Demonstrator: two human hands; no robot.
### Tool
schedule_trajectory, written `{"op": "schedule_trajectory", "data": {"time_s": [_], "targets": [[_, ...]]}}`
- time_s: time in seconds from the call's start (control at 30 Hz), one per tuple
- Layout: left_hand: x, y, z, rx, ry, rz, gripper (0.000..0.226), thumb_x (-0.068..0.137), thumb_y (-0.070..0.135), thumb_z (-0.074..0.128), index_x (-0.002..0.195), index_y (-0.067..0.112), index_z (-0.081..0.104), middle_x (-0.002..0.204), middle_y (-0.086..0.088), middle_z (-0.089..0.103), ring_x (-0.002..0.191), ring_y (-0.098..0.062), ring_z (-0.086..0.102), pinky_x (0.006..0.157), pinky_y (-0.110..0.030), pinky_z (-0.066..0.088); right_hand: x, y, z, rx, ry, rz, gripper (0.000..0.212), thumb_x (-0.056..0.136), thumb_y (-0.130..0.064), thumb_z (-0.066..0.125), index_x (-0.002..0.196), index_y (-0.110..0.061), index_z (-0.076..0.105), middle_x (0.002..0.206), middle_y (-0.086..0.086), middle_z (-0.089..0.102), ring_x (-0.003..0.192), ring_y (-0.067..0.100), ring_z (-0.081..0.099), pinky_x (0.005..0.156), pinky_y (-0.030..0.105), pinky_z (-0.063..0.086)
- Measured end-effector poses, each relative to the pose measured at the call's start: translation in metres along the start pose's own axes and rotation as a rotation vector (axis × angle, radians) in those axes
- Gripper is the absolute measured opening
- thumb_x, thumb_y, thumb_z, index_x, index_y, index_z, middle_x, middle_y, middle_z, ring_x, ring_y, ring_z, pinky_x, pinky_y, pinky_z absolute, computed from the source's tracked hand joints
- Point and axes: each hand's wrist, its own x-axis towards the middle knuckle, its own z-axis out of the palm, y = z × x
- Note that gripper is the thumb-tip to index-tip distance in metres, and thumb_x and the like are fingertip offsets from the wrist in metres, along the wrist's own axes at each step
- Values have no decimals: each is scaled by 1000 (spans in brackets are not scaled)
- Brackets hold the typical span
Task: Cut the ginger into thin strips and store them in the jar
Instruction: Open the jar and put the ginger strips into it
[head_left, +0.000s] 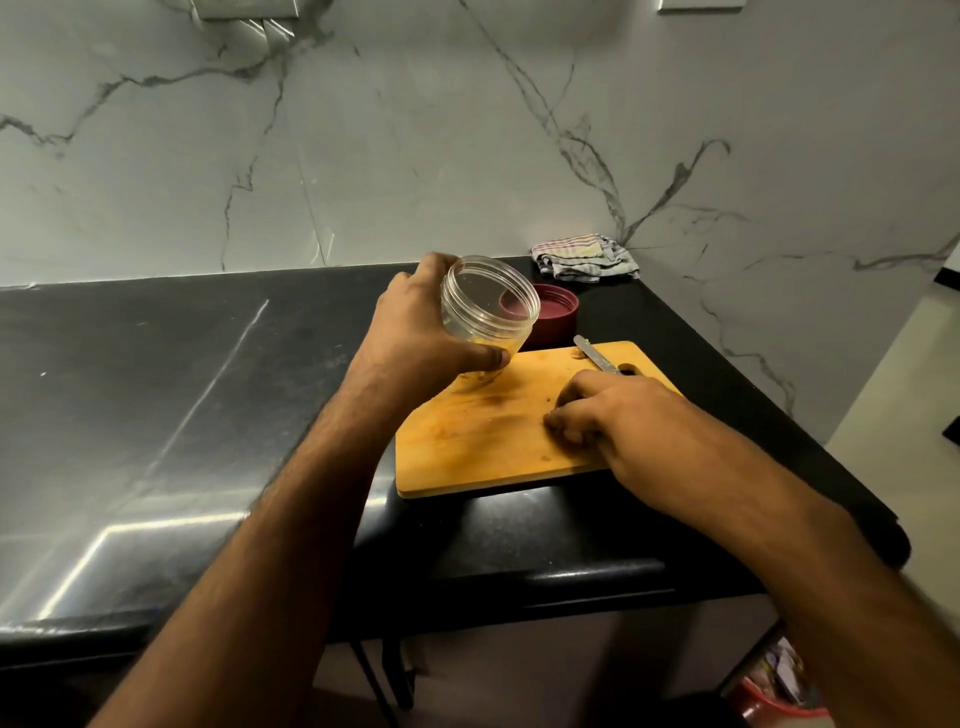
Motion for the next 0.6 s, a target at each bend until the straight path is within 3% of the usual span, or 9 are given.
{"op": "schedule_trajectory", "data": {"time_s": [0.07, 0.17, 0.23, 0.33, 0.4, 0.5, 0.6], "targets": [[-1, 0, 0, 4, 1, 4, 104, 52, 36, 98, 141, 29, 44, 132, -1, 53, 121, -20, 51, 103, -44, 50, -6, 4, 3, 1, 116, -77, 28, 86, 0, 53, 100, -14, 72, 103, 6, 60, 92, 25, 56, 77, 40, 49], [-1, 1, 0, 10, 0, 1, 104, 53, 37, 98, 141, 31, 44, 131, 0, 52, 120, -20, 51, 100, -45, 52, -9, 3, 1, -17, 184, -77, 18, 84, -4, 54, 86, -14, 69, 89, 5, 60, 81, 24, 57, 70, 42, 49], [-1, 1, 0, 12, 0, -3, 103, 53, 37, 98, 141, 32, 44, 130, 0, 52, 119, -21, 51, 99, -45, 53, -5, -3, -4, -20, 173, -45, 15, 86, -9, 56, 90, -20, 66, 90, 0, 59, 83, 21, 58, 72, 41, 51], [-2, 2, 0, 17, 1, 3, 102, 55, 36, 97, 141, 32, 43, 131, 0, 50, 119, -19, 49, 101, -41, 50, 4, -7, -14, -53, -82, 122, 22, 93, -16, 55, 111, -29, 56, 104, -5, 56, 93, 14, 57, 82, 35, 53], [-3, 3, 0, 26, -4, 8, 101, 56, 35, 97, 141, 32, 42, 131, 0, 50, 119, -18, 48, 101, -38, 48, 10, -7, -13, -150, -71, 147, 25, 94, -18, 55, 115, -31, 51, 109, -5, 54, 95, 12, 54, 82, 33, 53], [-5, 5, -1, 25, -11, 10, 101, 57, 34, 97, 142, 33, 41, 133, 0, 49, 121, -19, 48, 103, -41, 48, 15, 0, -13, -186, 98, 190, 23, 93, -22, 57, 112, -33, 50, 107, -8, 51, 95, 10, 49, 76, 29, 49], [-5, 7, -1, 45, -17, 23, 103, 58, 33, 96, 144, 32, 40, 134, 0, 48, 123, -18, 47, 102, -37, 46, 25, 2, -20, -5, 540, 169, 13, 93, -22, 57, 103, -31, 56, 97, -9, 54, 88, 10, 53, 68, 28, 47]]}}
